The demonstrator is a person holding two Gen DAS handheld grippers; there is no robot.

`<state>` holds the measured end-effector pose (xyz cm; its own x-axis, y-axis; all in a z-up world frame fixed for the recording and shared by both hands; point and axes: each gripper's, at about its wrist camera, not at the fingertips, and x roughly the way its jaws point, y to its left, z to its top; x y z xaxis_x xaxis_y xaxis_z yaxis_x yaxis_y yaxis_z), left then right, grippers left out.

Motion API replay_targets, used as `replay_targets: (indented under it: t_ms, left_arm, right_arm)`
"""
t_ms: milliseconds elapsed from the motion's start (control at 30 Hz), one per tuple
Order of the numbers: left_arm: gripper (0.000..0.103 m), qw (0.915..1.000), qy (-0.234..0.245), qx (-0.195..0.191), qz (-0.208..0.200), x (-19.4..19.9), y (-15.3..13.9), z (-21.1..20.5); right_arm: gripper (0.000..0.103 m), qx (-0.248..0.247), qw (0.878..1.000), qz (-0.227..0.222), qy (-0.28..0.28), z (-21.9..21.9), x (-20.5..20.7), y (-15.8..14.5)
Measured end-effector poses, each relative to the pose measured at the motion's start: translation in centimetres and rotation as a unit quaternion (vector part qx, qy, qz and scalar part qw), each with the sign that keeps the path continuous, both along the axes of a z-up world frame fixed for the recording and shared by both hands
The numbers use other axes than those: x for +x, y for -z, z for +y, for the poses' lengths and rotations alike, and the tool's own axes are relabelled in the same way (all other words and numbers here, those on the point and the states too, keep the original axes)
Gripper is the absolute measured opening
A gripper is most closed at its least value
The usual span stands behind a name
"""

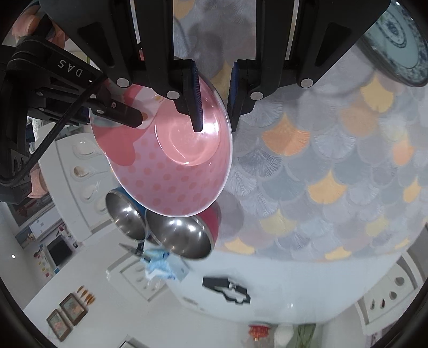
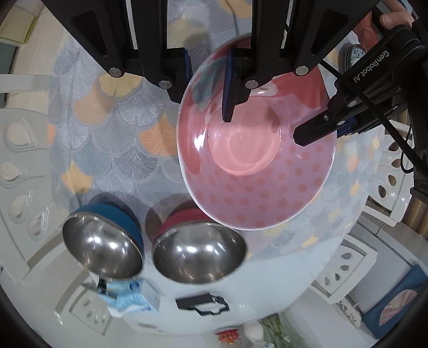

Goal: Organize plates and bowls
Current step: 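Lift the pink bowl with both tools toward the plate stack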

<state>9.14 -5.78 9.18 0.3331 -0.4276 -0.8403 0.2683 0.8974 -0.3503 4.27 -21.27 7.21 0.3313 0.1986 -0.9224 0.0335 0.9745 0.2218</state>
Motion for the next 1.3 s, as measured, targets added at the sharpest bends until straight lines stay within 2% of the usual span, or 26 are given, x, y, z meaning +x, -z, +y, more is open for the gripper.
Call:
replay_targets:
  t_ms: [333, 633, 967, 1300]
  left_arm:
    - [0.015, 0.9977, -0.037, -0.019, -0.054, -2.6, -4.8, 6.0]
    - [0.015, 0.9926, -0.089, -0.018, -0.080, -5.6, -7.1, 13.8]
    - [0.015, 0.9893, -0.127, -0.015, -0.071, -8.6, -6.2, 21.3]
    - [0.015, 0.9898, -0.140, -0.001, -0.028, -11.2, -2.2, 26.5]
  right_arm:
    - [0.019, -0.005, 0.998, -0.052, -0.038, 5.6, -2.1, -5.6]
    - [0.019, 0.008, 0.993, -0.070, -0.096, 13.5, -3.4, -8.1]
    - [0.020, 0.009, 0.988, -0.059, -0.143, 21.3, -5.0, -7.7]
    - [0.020, 0.014, 0.987, -0.007, -0.161, 27.3, -6.7, -3.7]
